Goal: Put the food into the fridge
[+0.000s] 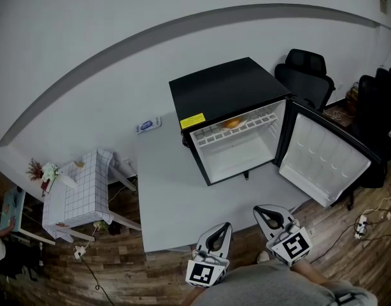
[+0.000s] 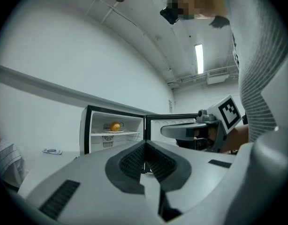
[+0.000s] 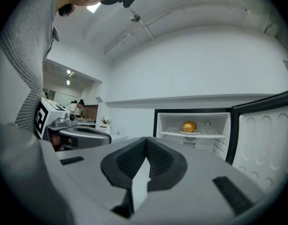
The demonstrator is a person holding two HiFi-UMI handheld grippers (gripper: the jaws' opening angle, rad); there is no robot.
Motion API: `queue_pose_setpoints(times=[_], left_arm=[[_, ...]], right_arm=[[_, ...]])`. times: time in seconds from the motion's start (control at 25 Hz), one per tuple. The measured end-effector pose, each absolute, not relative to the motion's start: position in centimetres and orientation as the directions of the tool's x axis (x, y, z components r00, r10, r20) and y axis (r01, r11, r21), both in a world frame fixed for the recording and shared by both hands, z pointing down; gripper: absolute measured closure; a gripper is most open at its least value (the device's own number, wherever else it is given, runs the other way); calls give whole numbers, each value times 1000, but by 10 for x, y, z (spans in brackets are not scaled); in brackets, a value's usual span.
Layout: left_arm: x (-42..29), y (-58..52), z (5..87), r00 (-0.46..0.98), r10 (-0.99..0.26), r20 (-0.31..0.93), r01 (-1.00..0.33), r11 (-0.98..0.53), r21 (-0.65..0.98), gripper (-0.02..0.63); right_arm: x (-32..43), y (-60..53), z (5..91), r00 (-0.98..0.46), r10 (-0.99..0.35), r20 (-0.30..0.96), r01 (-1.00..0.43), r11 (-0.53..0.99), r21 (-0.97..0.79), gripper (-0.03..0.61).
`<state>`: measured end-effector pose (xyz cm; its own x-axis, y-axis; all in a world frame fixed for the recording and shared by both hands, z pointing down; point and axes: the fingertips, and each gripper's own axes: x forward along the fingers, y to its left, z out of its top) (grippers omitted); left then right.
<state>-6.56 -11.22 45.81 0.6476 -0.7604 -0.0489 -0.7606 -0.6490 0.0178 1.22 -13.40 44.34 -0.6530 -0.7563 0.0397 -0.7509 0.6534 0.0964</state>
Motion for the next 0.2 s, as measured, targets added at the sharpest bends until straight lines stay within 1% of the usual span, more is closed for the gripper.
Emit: queue_pose_setpoints(times=[0.2], left_arm=[[-67, -115, 457, 648, -760, -53, -760, -649, 21, 603]], right_arm=[[11, -136, 442, -651, -758, 41, -752, 652, 98, 566]])
